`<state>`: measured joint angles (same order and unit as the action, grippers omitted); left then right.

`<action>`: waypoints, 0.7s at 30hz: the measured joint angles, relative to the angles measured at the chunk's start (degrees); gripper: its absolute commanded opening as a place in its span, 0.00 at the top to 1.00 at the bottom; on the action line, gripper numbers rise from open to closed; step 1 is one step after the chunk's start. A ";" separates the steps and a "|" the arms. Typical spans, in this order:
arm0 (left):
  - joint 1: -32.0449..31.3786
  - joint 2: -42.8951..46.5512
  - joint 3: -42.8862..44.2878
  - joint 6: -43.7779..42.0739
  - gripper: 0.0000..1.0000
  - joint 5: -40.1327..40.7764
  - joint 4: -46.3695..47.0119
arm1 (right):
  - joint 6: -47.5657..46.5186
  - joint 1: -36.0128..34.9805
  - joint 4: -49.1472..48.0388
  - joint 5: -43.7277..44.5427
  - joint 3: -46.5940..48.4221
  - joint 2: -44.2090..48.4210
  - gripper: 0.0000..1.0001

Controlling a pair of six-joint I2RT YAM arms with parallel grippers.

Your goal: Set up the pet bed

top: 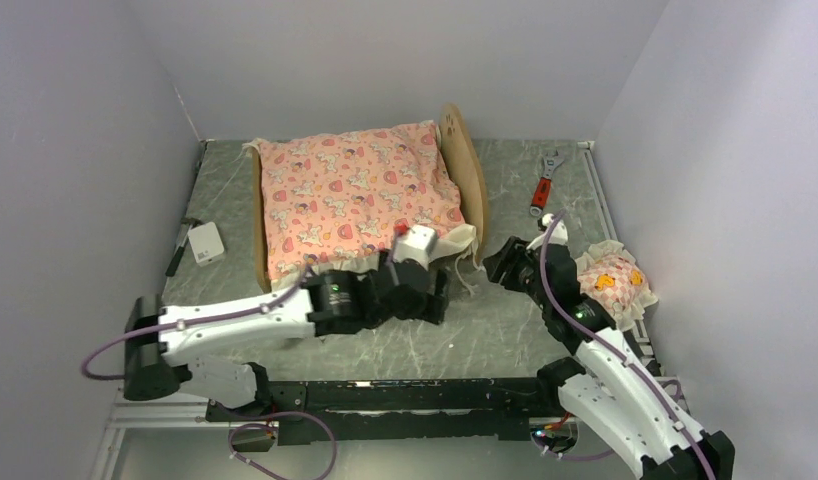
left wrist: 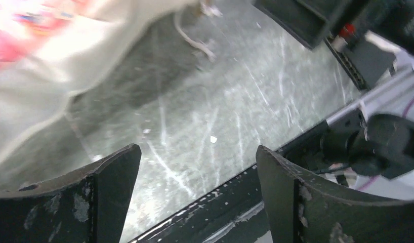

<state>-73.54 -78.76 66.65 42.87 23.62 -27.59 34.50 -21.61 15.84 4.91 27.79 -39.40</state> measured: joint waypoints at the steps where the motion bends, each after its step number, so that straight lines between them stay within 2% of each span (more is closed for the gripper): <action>1: 0.46 1.60 1.55 0.92 0.07 1.64 -3.23 | -1.49 -1.01 0.61 0.31 1.44 -0.11 0.43; 5: 4.00 6.69 3.63 4.37 0.04 7.34 -14.78 | -6.56 -5.57 1.22 2.34 6.58 -3.74 0.43; 10: 11.08 14.38 0.28 6.97 0.02 9.84 -25.31 | -12.00 -11.34 1.22 6.84 10.32 -10.95 0.46; 13: 14.99 20.76 -2.49 8.02 0.02 11.15 -30.29 | -14.19 -11.96 0.92 8.57 10.49 -13.35 0.51; 21: 15.89 30.73 -4.39 9.42 0.02 14.80 -37.05 | -19.19 -11.98 -1.84 11.74 11.69 -20.57 0.74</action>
<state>-57.65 -48.03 62.26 52.29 38.41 -64.64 15.31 -33.58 14.00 16.64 39.48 -59.96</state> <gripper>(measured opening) 0.979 0.330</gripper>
